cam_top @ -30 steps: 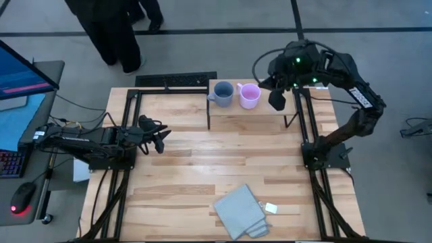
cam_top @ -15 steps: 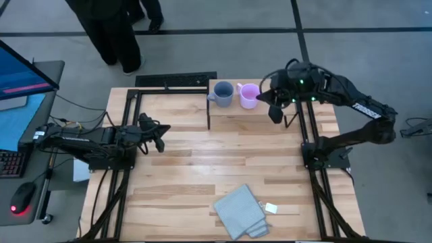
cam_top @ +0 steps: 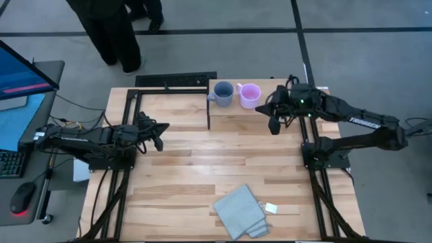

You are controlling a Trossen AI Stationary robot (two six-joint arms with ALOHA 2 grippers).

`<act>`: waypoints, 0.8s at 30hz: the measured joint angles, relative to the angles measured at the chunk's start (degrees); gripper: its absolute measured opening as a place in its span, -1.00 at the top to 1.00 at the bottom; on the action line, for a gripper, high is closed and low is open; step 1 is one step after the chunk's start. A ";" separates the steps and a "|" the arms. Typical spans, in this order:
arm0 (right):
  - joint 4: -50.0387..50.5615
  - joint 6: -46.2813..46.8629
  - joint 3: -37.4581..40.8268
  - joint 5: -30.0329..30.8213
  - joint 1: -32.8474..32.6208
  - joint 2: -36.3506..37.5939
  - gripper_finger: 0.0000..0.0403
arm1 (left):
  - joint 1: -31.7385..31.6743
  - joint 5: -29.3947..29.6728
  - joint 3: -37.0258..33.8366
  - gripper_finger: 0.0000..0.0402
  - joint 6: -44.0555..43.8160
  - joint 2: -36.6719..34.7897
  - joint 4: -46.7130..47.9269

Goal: Stack small to large cups/mugs on shelf
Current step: Return to Home Position

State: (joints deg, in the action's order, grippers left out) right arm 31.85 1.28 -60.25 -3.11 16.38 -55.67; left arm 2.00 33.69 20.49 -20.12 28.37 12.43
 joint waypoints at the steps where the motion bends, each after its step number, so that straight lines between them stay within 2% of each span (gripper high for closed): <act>1: -1.97 0.76 2.22 0.00 -0.03 1.20 1.00 | 0.00 0.00 0.00 1.00 0.00 -0.19 0.04; 12: -22.17 12.61 25.69 0.05 -3.23 12.43 1.00 | 0.00 0.09 0.00 1.00 -0.22 -0.43 0.04; 24: -40.36 16.07 40.07 0.57 -3.87 13.54 1.00 | 0.00 0.01 0.00 1.00 0.40 -0.26 0.08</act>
State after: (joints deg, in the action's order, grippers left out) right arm -8.51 17.35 -20.18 -2.55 12.51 -42.13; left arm 2.00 33.70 20.49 -19.72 28.11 12.50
